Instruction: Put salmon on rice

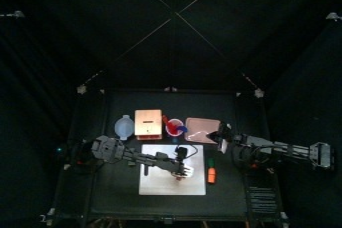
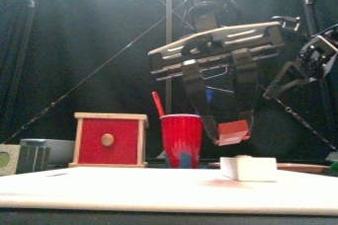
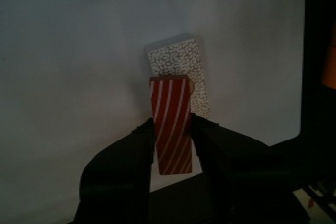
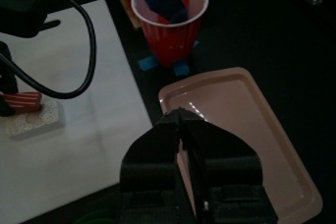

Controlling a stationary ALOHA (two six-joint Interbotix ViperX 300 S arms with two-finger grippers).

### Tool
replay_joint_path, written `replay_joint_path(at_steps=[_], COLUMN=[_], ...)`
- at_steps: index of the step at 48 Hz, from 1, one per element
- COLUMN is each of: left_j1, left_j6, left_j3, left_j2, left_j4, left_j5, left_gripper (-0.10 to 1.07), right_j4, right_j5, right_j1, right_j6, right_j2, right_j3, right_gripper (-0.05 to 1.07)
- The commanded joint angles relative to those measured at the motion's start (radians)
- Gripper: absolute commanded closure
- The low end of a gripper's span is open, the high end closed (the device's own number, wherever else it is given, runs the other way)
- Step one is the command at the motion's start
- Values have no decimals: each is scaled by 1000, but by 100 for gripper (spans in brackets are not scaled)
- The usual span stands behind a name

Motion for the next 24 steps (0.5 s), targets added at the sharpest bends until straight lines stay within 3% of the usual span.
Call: replay_joint_path(at_steps=[1,24], left_j1=[9,12], left_j6=[-9,-104], left_j3=[-40,-46], left_j2=[-14,8], left_j4=[18,77], left_j5=[-2,-21], left_gripper=[30,30], right_j4=[2,-3], right_j5=[-3,-3], right_j1=[-6,-28], right_j6=[0,-2], right_j2=[5,5], right_j3=[-9,-21], right_gripper=[100,100])
